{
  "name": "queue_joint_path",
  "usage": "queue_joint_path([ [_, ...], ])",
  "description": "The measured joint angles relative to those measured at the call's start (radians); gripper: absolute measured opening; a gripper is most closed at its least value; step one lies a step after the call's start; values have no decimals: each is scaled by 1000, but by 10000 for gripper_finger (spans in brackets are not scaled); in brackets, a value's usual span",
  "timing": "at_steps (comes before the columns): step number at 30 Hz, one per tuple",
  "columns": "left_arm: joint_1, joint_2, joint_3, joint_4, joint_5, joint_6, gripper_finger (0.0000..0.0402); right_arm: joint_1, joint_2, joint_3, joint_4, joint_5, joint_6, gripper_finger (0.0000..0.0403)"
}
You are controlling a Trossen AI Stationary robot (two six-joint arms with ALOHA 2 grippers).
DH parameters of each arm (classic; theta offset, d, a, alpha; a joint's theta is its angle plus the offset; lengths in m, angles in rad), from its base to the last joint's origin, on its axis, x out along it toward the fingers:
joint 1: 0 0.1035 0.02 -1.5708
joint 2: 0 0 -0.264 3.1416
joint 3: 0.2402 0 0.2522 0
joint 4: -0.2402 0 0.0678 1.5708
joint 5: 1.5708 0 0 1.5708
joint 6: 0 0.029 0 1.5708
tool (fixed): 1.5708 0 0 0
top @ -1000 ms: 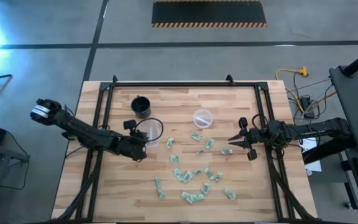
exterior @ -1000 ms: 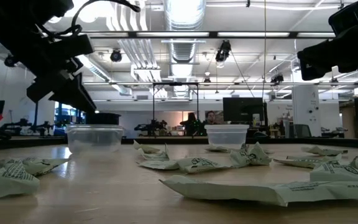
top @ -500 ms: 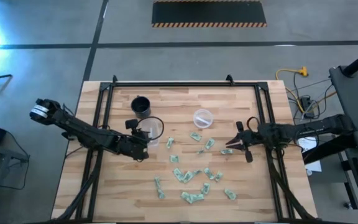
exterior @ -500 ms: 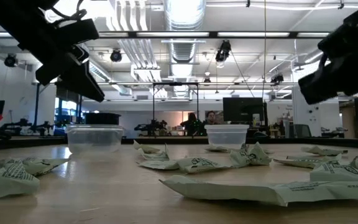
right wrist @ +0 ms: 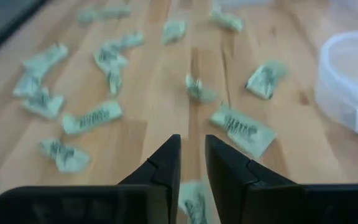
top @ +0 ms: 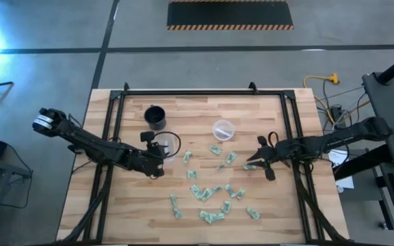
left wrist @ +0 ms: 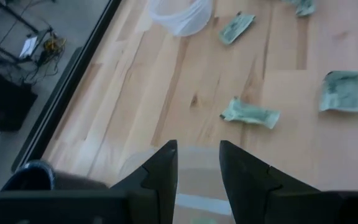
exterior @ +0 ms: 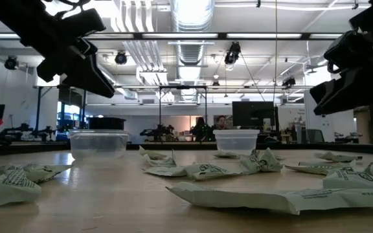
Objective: Pick and place items into bin
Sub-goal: Put the stevia packet into the right transparent bin
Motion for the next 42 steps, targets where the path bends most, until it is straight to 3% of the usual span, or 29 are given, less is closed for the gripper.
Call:
queue_joint_path([
  [4,-18,-6,0,20,0,9,103,62,72,77,-143,110,39,86],
  [10,-23,-5,0,19,0,7,103,143,201,164,-193,207,84,106],
  [24,-23,-5,-2,21,0,8,103,152,495,249,-192,211,122,179],
  [35,-23,-4,-2,21,0,9,103,152,606,268,-186,261,142,182],
  [42,-23,-4,-2,21,0,9,103,152,593,264,-192,260,159,171],
])
